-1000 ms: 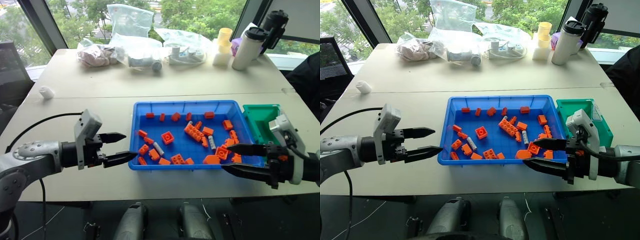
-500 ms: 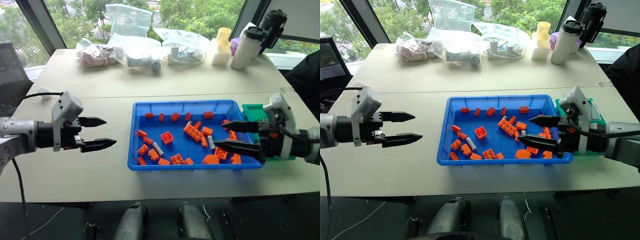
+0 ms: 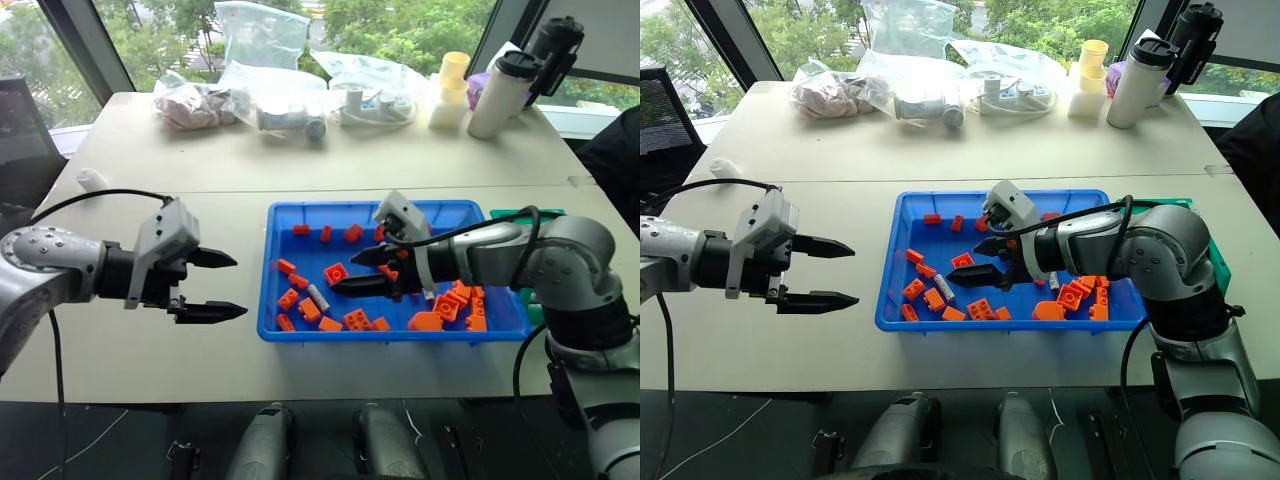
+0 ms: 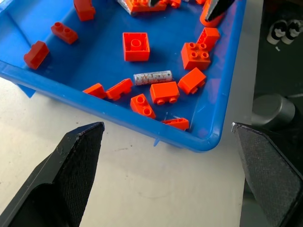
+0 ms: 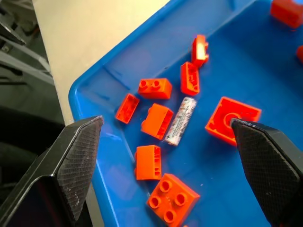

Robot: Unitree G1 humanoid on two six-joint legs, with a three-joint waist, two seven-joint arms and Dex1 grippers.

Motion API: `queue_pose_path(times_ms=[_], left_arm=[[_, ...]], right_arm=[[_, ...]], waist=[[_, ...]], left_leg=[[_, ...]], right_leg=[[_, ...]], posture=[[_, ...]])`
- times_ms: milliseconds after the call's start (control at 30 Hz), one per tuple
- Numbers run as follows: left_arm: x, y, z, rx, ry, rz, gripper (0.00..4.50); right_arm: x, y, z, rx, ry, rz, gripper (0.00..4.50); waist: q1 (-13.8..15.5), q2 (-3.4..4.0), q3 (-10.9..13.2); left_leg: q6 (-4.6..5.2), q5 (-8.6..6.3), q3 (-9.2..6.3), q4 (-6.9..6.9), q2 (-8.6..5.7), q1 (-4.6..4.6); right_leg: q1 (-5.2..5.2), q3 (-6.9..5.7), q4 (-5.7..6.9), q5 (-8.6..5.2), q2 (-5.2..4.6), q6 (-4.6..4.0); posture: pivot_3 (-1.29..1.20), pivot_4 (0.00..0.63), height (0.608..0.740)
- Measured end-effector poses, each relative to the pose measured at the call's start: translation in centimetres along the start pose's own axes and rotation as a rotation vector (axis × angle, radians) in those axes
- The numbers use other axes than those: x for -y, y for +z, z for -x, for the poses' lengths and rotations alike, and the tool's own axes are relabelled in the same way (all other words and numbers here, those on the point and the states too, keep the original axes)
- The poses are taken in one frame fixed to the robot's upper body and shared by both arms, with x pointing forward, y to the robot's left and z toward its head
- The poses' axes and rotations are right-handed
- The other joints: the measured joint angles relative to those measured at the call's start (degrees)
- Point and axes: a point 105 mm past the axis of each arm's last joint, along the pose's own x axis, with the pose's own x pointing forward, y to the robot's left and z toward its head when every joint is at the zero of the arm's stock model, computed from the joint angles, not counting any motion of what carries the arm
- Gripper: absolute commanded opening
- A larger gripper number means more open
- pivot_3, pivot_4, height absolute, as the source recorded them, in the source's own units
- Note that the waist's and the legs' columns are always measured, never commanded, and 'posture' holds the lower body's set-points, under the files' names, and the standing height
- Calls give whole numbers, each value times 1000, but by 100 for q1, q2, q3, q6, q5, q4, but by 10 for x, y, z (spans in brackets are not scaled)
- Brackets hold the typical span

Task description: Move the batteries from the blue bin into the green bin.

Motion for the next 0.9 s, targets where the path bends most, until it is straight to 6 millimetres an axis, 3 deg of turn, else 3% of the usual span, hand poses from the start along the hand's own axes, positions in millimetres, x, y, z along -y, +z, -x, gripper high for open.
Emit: queue_pose_path(times_ms=[200,400,633,900], left_arm=[[3,-7,-1,-42,24,-8,4500],[-8,3,3,-35,114,-78,4500],[-15,9,3,-14,172,-125,4500],[-16,10,0,12,180,-120,4500]], right_arm=[[-2,-1,-10,-43,34,4,4450],[-2,-7,-28,-91,67,-20,4450],[19,-15,-49,-134,-22,-21,4450],[29,-8,-61,-119,-90,94,4450]], waist=[[-44,0,0],[-24,0,0],[-38,0,0],[-36,0,0]], left_leg=[[0,0,2,-1,7,14],[0,0,3,-1,5,15],[0,0,6,-1,4,16],[-2,1,6,-1,3,18]], right_leg=[[0,-2,16,0,12,0],[2,-3,16,0,18,0],[-1,-2,19,0,20,0],[0,-2,21,0,19,1]], posture=[[0,150,740],[0,150,740],[0,150,740],[0,150,740]])
